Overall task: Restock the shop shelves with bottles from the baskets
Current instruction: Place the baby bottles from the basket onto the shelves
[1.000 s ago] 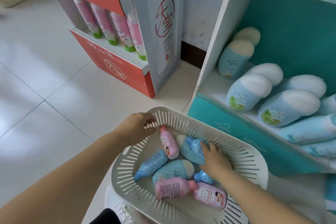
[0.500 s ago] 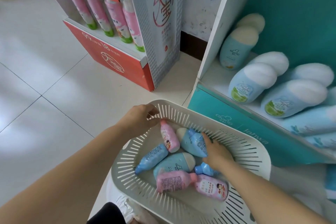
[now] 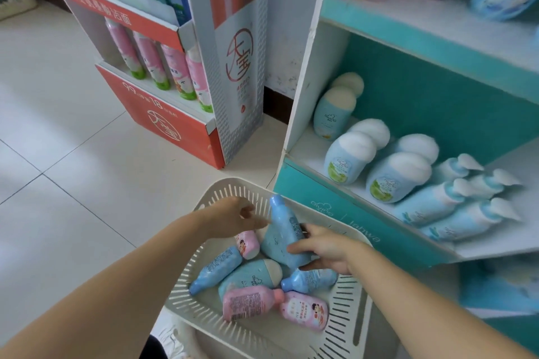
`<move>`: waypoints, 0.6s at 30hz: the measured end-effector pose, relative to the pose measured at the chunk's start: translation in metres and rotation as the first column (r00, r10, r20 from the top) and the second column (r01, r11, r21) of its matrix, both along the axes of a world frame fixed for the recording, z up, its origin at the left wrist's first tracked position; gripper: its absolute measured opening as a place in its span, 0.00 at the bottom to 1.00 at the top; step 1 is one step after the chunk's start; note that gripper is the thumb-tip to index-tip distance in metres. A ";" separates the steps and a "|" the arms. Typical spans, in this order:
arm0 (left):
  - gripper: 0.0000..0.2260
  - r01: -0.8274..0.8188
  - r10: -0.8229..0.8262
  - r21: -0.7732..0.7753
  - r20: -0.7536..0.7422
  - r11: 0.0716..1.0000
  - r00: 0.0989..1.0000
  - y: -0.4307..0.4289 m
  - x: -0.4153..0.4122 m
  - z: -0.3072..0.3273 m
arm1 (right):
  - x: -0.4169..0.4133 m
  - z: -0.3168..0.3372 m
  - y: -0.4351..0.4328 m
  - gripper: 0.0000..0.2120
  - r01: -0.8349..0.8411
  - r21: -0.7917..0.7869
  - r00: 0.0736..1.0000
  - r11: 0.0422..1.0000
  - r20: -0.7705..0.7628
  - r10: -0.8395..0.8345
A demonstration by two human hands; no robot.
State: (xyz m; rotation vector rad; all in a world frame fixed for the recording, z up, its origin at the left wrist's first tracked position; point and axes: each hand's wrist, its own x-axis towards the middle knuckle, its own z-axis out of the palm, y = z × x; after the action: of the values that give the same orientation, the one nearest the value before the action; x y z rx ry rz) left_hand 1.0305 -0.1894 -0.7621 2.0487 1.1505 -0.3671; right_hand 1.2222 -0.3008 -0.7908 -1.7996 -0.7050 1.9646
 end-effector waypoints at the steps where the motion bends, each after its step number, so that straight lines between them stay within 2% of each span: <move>1: 0.21 -0.016 0.016 -0.031 0.020 0.999 1.000 -0.005 0.004 0.008 | 0.002 0.016 0.002 0.22 0.017 0.034 1.000 0.999 -0.020 -0.016; 3: 0.25 -0.099 0.130 -0.204 0.148 0.974 0.980 -0.015 0.012 0.028 | 0.004 0.050 0.002 0.20 0.032 0.110 0.999 0.993 -0.037 -0.029; 5: 0.25 -0.166 0.309 -0.415 0.306 0.894 0.900 -0.027 0.022 0.051 | 0.005 0.084 -0.001 0.20 0.022 0.176 0.999 0.984 -0.032 -0.017; 6: 0.23 -0.176 0.370 -0.457 0.379 0.872 0.848 -0.032 0.028 0.062 | 0.006 0.099 -0.003 0.21 0.013 0.206 1.000 0.978 -0.025 -0.008; 10: 0.17 -0.228 0.495 -0.481 0.555 0.847 0.669 -0.053 0.047 0.101 | 0.015 0.151 -0.020 0.24 -0.006 0.310 1.000 0.951 -0.003 0.007; 14: 0.20 -0.259 0.497 -0.433 0.646 0.863 0.579 -0.063 0.062 0.129 | 0.026 0.180 -0.034 0.26 0.042 0.429 0.996 0.902 0.058 -0.074; 18: 0.19 -0.340 0.429 -0.282 0.741 0.897 0.516 -0.067 0.091 0.170 | 0.045 0.200 -0.048 0.22 0.136 0.615 0.958 0.777 0.117 -0.261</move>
State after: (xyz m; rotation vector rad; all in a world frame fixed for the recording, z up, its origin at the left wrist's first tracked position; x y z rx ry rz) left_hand 1.1217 -0.2563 -0.5920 1.4869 0.9213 0.6664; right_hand 1.2674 -0.3489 -0.5910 -1.5833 -1.0172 1.2288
